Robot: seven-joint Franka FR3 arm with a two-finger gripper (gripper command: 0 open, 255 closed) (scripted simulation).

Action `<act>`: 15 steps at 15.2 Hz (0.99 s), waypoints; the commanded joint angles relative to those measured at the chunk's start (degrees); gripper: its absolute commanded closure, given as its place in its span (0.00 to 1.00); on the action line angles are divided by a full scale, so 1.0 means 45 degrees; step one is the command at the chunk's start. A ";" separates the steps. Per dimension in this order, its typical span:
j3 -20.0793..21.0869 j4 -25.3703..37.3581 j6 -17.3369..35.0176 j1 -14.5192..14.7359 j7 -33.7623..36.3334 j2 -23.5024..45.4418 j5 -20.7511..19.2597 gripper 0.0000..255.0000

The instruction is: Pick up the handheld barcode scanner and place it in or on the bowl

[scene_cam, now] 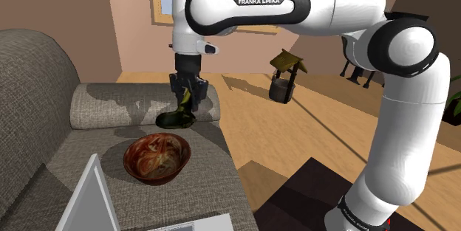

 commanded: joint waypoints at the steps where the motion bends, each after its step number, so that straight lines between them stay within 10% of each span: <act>1: 0.0150 0.0524 -0.0031 0.0606 0.0739 0.0488 -0.0279 1.00; 7: 0.0350 0.2895 -0.0585 0.2790 0.2789 0.2311 -0.1308 1.00; 15: 0.0291 0.1401 0.0814 0.2550 0.2671 0.2248 -0.1279 1.00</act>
